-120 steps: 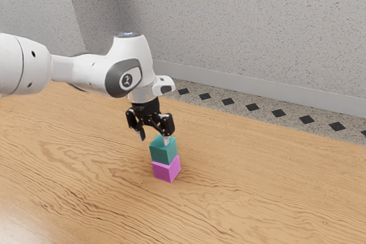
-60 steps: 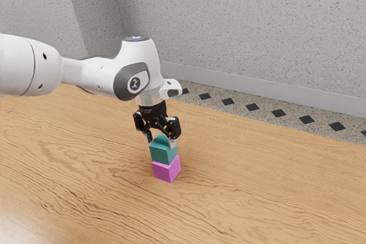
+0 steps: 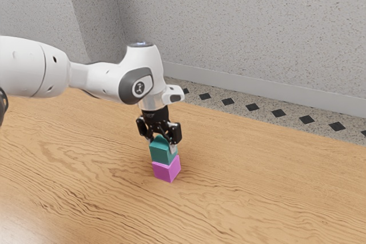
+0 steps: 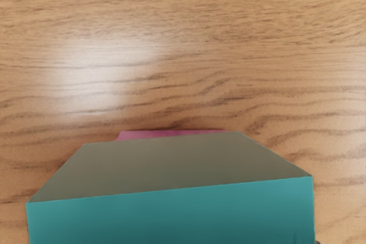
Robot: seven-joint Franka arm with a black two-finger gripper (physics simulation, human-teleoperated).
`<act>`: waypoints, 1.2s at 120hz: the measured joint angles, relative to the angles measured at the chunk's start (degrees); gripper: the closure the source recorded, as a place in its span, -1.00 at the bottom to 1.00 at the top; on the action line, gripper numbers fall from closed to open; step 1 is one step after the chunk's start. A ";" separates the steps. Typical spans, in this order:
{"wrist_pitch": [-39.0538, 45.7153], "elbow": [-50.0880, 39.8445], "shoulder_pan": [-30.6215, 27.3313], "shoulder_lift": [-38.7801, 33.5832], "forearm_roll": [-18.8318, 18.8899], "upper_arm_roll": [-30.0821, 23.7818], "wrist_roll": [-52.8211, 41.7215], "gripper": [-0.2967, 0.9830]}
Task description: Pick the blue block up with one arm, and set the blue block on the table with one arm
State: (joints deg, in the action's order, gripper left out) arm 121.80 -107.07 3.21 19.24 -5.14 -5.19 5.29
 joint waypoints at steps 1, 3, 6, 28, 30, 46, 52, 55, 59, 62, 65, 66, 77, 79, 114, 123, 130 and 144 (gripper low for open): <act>0.00 0.00 -0.05 0.02 0.00 -0.05 0.00 -0.27; -0.01 0.00 -0.12 0.05 -0.01 -0.13 -0.01 -0.25; -0.03 0.00 -0.19 0.13 -0.02 -0.21 -0.01 -0.22; -0.05 0.90 -0.32 1.34 0.04 -0.37 0.12 -0.12; -0.06 0.92 -0.34 1.37 0.05 -0.36 0.13 -0.11; -1.14 2.59 -0.80 1.30 0.17 -0.25 0.25 -0.05; -1.93 3.69 -0.83 1.29 0.29 -0.16 0.32 -0.03; -2.39 4.35 -0.85 1.30 0.35 -0.17 0.35 -0.03; -2.93 4.88 -0.81 1.33 0.40 -0.23 0.41 -0.02; -3.28 5.31 -0.75 1.37 0.44 -0.58 0.47 -0.02; -3.59 5.72 -0.66 1.49 0.48 -1.15 0.57 -0.02; -3.68 5.85 -0.62 1.56 0.49 -1.31 0.60 -0.02; -4.36 7.29 -0.23 2.72 0.95 -3.58 1.12 -0.01; -4.42 7.39 -0.18 2.87 1.05 -3.99 1.23 -0.01; -3.63 8.40 0.31 5.86 3.84 -8.60 2.98 -0.01; -2.95 9.32 0.24 7.03 5.12 -9.71 3.35 -0.01; -2.49 9.59 0.28 7.94 5.74 -10.03 3.62 -0.02; -1.60 9.66 0.29 8.92 6.39 -10.57 4.06 -0.02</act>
State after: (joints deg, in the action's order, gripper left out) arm 120.20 -97.42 3.50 28.16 1.25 -15.76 9.35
